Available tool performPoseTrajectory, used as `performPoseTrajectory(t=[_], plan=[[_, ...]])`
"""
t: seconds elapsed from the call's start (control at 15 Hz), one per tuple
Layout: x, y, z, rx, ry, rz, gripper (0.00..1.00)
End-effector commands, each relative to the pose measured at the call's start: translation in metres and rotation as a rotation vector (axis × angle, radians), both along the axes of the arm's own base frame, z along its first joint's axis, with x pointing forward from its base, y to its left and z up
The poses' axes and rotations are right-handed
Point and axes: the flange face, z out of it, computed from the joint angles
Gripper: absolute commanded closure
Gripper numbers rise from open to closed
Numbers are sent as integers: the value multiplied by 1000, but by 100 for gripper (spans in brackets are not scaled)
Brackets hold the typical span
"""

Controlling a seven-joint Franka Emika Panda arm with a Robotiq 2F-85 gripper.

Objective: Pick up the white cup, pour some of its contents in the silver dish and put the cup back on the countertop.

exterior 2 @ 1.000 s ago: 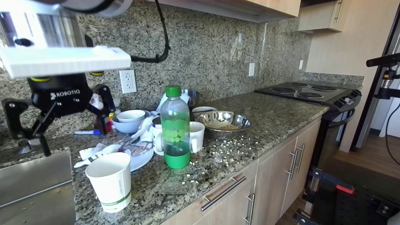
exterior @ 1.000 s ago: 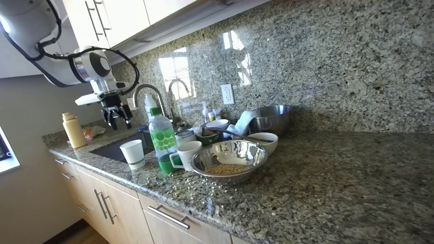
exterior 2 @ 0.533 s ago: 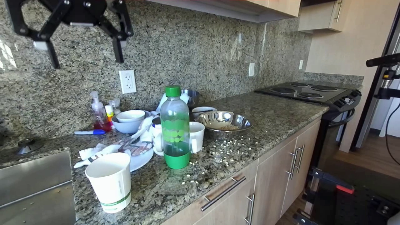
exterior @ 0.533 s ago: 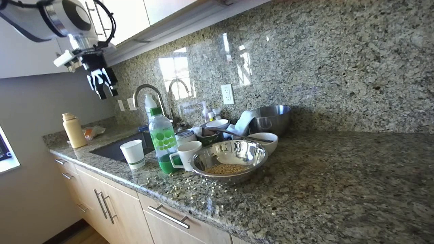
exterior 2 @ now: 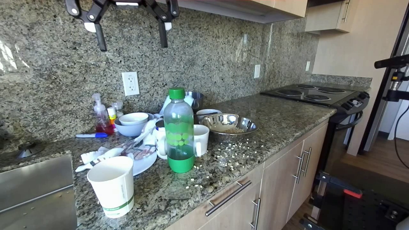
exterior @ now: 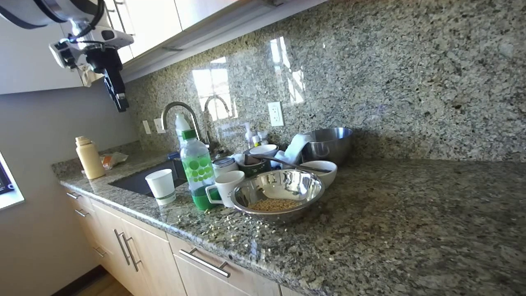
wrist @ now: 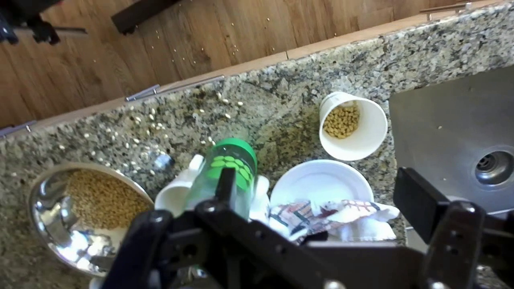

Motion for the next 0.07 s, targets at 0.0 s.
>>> performPoseTrajectory(t=[0.0], plan=[[-6,-4,-7,-9,11,-34,0]])
